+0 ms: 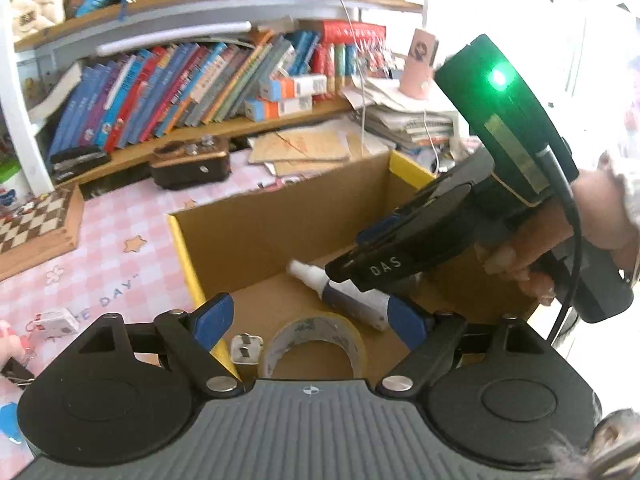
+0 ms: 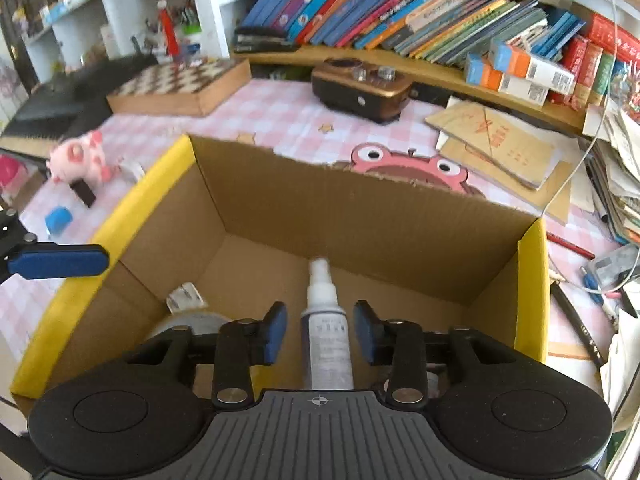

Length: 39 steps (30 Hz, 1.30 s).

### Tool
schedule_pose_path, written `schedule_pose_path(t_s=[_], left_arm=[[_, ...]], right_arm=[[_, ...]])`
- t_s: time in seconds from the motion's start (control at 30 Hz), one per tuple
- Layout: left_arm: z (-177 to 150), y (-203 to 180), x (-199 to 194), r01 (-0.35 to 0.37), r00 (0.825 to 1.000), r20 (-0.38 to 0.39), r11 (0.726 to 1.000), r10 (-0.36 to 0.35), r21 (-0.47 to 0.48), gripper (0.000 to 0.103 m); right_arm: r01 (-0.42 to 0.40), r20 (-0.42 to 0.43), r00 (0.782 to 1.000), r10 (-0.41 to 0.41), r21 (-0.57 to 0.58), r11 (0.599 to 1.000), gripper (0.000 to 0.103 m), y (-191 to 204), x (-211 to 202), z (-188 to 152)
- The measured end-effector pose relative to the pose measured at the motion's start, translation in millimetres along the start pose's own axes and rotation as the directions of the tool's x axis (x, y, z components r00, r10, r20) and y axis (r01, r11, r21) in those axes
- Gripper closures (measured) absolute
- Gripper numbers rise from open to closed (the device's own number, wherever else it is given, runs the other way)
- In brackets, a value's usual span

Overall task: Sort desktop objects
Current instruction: 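Lower the tape roll and spray bottle into the yellow box and open both tools, then withdraw both open tools from the box toward the blue eraser and medicine box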

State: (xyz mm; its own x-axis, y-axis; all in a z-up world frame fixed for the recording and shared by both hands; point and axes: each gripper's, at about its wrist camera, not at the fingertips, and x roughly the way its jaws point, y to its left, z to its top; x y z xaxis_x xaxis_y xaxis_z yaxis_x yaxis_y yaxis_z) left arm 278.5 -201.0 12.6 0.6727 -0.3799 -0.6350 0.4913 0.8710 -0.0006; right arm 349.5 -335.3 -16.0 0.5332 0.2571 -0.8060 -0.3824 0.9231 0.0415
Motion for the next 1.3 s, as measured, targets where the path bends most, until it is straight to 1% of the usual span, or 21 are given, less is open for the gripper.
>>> schedule_pose_path(t_s=[0.17,0.27,0.37,0.57,0.7,0.83,0.9,1.03,1.17,1.3], left_arm=[[1.0,6.6,-23.1,-0.015,0.998,0.055,1.000,0.016,-0.019,0.018],[2.5,10.7,-37.0,-0.025,0.996,0.080,0.999,0.027,-0.024,0.018],[3.1,16.3,-52.2,-0.037,0.993,0.111,0.999,0.040,-0.033,0.016],[-5.2,25.9,-86.1,-0.058,0.983,0.170,0.997,0.066,-0.051,0.012],[-18.3,33.6,-109.7,-0.068,0.977,0.198,0.996,0.079,-0.060,0.010],[-34.0,44.1,-132.3,-0.082,0.971,0.219,0.994,0.097,-0.076,0.007],[-41.8,48.6,-141.5,-0.089,0.969,0.223,0.993,0.105,-0.081,0.007],[-59.3,56.6,-158.3,-0.089,0.969,0.224,0.993,0.105,-0.082,0.007],[-78.9,61.3,-172.6,-0.093,0.970,0.219,0.994,0.103,-0.055,0.005],[-101.5,67.0,-182.8,-0.101,0.975,0.192,0.994,0.107,-0.043,0.005]], right_arm=[[0.020,0.101,0.995,-0.021,0.016,1.000,0.061,5.3,-26.8,-3.3],[0.043,0.159,0.986,-0.049,0.040,0.998,0.061,9.2,-45.1,-7.5],[0.067,0.213,0.974,-0.079,0.063,0.996,0.061,14.5,-64.4,-13.0],[0.111,0.311,0.939,-0.150,0.138,0.984,0.061,28.2,-105.0,-32.1],[0.169,0.358,0.906,-0.225,0.180,0.969,0.061,39.2,-130.4,-50.4],[0.223,0.373,0.879,-0.296,0.228,0.948,0.061,50.2,-150.1,-71.0],[0.245,0.372,0.870,-0.323,0.244,0.938,0.061,57.8,-157.1,-81.7],[0.281,0.355,0.861,-0.365,0.267,0.922,0.061,75.6,-167.1,-102.6],[0.299,0.340,0.855,-0.391,0.293,0.908,0.061,98.0,-173.7,-122.1],[0.323,0.328,0.848,-0.417,0.305,0.896,0.061,123.5,-175.8,-139.6]])
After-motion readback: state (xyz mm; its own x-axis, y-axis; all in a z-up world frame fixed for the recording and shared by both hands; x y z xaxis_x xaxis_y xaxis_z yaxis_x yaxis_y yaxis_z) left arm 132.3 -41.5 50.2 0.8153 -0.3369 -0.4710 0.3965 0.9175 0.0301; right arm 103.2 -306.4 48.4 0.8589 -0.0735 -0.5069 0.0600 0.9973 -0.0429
